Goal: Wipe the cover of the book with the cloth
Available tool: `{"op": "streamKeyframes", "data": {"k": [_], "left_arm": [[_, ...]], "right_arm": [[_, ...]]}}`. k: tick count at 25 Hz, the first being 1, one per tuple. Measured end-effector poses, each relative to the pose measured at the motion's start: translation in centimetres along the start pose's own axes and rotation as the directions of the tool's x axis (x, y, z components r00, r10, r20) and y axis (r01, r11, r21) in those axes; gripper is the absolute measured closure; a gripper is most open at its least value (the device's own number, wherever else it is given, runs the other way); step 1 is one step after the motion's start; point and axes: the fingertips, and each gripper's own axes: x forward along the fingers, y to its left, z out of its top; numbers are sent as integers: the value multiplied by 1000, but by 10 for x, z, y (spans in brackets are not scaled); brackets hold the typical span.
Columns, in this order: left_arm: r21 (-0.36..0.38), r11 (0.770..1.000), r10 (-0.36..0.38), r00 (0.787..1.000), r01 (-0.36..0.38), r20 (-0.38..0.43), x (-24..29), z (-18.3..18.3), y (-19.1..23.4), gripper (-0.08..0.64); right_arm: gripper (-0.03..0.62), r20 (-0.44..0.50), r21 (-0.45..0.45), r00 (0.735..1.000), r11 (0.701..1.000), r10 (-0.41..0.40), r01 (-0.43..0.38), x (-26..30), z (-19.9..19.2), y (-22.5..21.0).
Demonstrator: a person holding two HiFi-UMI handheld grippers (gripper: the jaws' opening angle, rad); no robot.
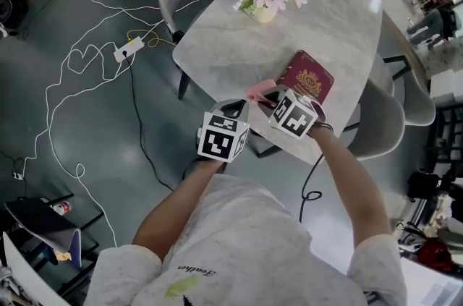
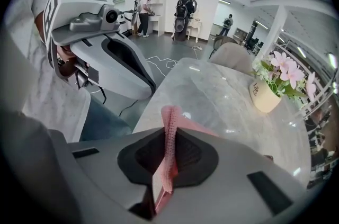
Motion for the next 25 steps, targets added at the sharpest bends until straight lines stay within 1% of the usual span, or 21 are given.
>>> {"op": "streamKeyframes", "data": {"k": [6, 9, 13, 17, 20, 22, 25], "left_arm": [[1, 1000, 18, 1000, -18, 1, -15, -9, -4, 552], [5, 1000, 27, 1000, -27, 1, -23, -13, -7, 552], [7, 999, 47, 999, -47, 16, -35, -11, -9, 552], [17, 998, 67, 997, -68, 49, -47, -2, -13, 552], [31, 996, 77, 994, -79, 71, -55, 5, -19, 552], [48, 996, 76, 994, -80, 82, -58, 9, -26, 552], [86, 994, 66, 993, -74, 95, -58, 18, -39, 552]], "right_arm": [[574, 43, 25, 999, 999, 23, -25, -7, 9, 26], [574, 89, 44, 996, 999, 22, -26, -10, 15, 37], [574, 164, 94, 987, 995, 6, -21, -25, 24, 50], [574, 229, 132, 972, 991, -45, 15, -43, 24, 55], [574, 268, 179, 959, 983, -96, 48, -61, 16, 55], [574, 292, 217, 946, 973, -137, 74, -75, 10, 53], [574, 332, 262, 921, 958, -205, 119, -99, 4, 48]]}}
